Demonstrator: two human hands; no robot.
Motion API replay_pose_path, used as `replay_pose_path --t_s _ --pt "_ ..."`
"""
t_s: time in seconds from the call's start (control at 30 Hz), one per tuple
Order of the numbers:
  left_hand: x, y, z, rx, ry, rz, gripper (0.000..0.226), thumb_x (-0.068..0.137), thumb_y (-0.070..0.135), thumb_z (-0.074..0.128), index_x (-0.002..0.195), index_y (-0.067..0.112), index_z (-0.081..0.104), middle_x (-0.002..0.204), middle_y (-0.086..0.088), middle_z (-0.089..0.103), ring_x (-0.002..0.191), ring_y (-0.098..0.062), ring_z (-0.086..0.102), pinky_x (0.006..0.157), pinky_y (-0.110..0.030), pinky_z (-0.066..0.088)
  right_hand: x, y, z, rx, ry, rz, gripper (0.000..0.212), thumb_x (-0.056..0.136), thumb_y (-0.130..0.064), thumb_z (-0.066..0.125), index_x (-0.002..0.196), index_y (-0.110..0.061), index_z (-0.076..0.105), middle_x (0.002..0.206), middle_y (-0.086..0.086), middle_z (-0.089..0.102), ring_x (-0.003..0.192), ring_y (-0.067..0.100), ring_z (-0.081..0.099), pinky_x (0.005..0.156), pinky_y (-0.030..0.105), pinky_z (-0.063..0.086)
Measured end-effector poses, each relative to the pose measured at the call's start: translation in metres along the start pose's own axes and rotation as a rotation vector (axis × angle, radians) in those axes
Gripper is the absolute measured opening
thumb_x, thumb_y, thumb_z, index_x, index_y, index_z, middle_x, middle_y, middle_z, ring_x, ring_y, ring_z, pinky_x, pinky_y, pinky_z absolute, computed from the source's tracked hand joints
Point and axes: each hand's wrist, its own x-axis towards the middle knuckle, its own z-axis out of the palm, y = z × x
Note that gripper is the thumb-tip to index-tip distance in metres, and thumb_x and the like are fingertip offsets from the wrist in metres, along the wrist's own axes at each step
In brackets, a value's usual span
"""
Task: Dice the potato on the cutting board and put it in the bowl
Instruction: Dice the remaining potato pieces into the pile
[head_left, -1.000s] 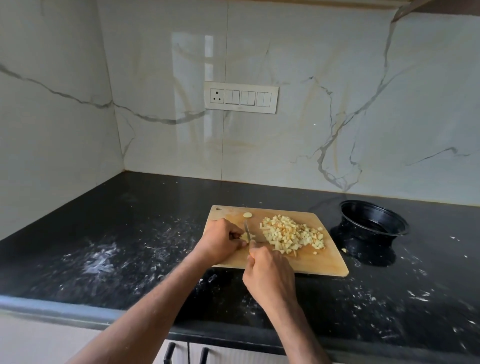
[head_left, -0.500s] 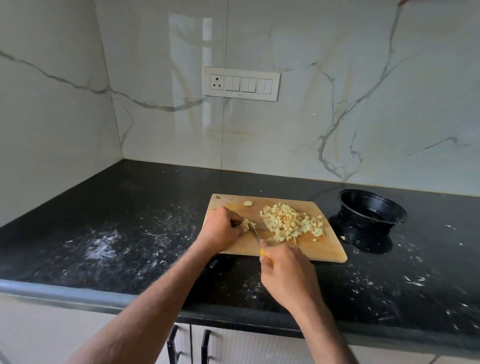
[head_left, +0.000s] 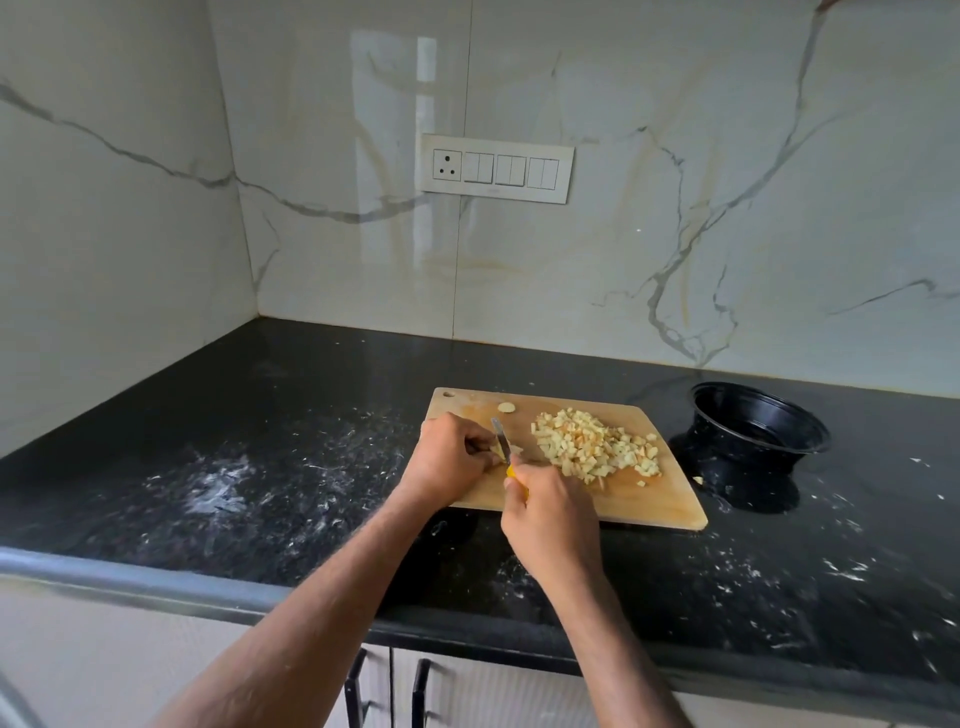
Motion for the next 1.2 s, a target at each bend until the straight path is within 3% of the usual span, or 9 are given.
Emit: replay_pose_path --t_s 0.1,0.23,0.43,0.63,0.73,0.8,0.9,1.07,1.2 --pt "0.000 0.000 0.001 -0.015 0.021 -0.019 0.014 0.077 0.012 0.085 0.090 0.016 0.082 0.082 0.009 0.075 0.080 -0.005 0.068 0.068 -0.002 0.045 -0.001 0.000 0.002 -0.068 0.009 -0.032 0.025 0.100 -0.029 0.056 0.118 -0.024 0.073 0.079 -0.007 0.072 0.055 0.006 0.049 0.045 0.008 0.027" --pt "-0.001 0.003 0.000 -0.018 0.026 -0.025 0.016 0.078 0.012 0.084 0.094 0.015 0.082 0.087 0.002 0.078 0.081 -0.009 0.069 0.079 -0.020 0.055 0.000 -0.002 0.003 -0.109 -0.040 -0.050 0.027 0.102 -0.029 0.054 0.120 -0.019 0.071 0.082 -0.008 0.071 0.054 0.007 0.050 0.046 0.014 0.038" --pt "-0.001 0.002 0.000 -0.010 0.019 -0.022 0.019 0.078 0.015 0.086 0.096 0.015 0.082 0.089 0.003 0.077 0.082 -0.006 0.067 0.080 -0.017 0.052 -0.005 0.001 -0.004 -0.123 -0.113 -0.065 0.027 0.102 -0.030 0.053 0.121 -0.019 0.069 0.089 -0.009 0.069 0.057 0.005 0.053 0.045 0.015 0.031" --pt "0.003 0.005 0.004 0.024 -0.006 -0.018 0.027 0.079 0.018 0.086 0.105 0.014 0.080 0.098 -0.001 0.077 0.091 -0.014 0.069 0.089 -0.031 0.057 -0.024 0.013 -0.026 -0.122 -0.177 -0.067 0.029 0.102 -0.031 0.053 0.122 -0.020 0.070 0.091 -0.009 0.074 0.049 0.004 0.052 0.039 0.016 0.031" --pt "0.009 0.010 0.008 0.039 0.000 -0.014 0.028 0.080 0.016 0.085 0.107 0.012 0.079 0.100 -0.003 0.076 0.092 -0.016 0.067 0.081 -0.025 0.053 -0.028 0.023 -0.044 -0.079 -0.157 -0.056 0.024 0.099 -0.030 0.057 0.111 -0.019 0.075 0.093 -0.011 0.076 0.046 0.004 0.053 0.039 0.015 0.034" --pt "0.014 0.014 0.014 0.024 -0.004 -0.012 0.028 0.082 0.012 0.083 0.109 0.011 0.078 0.103 -0.003 0.075 0.090 -0.013 0.066 0.075 -0.018 0.048 -0.027 0.027 -0.054 -0.044 -0.075 -0.019 0.022 0.098 -0.029 0.060 0.109 -0.019 0.076 0.079 -0.010 0.073 0.046 0.005 0.052 0.040 0.016 0.031" --pt "0.017 0.015 0.018 -0.070 -0.015 -0.046 0.028 0.084 0.003 0.078 0.112 0.008 0.076 0.101 0.000 0.075 0.091 -0.011 0.068 0.080 -0.017 0.052 -0.024 0.029 -0.056 -0.024 -0.002 0.002 0.025 0.099 -0.028 0.059 0.116 -0.019 0.074 0.064 -0.007 0.066 0.046 0.008 0.048 0.042 0.019 0.028" --pt "0.030 0.002 0.004 -0.136 0.156 -0.094 0.018 0.089 0.002 0.070 0.101 0.011 0.080 0.091 0.005 0.073 0.083 -0.002 0.065 0.083 -0.018 0.054 -0.017 0.016 -0.030 -0.100 -0.081 -0.137 0.031 0.100 -0.031 0.057 0.130 -0.027 0.067 0.078 -0.015 0.070 0.049 0.000 0.050 0.040 0.011 0.032" --pt "0.054 -0.003 -0.001 -0.006 0.006 -0.028 0.023 0.094 0.004 0.066 0.112 0.012 0.077 0.114 -0.002 0.074 0.097 -0.011 0.064 0.087 -0.019 0.049 -0.006 0.023 -0.021 -0.165 -0.049 -0.059 0.030 0.100 -0.033 0.054 0.127 -0.031 0.067 0.090 -0.014 0.074 0.063 0.003 0.057 0.050 0.010 0.031"
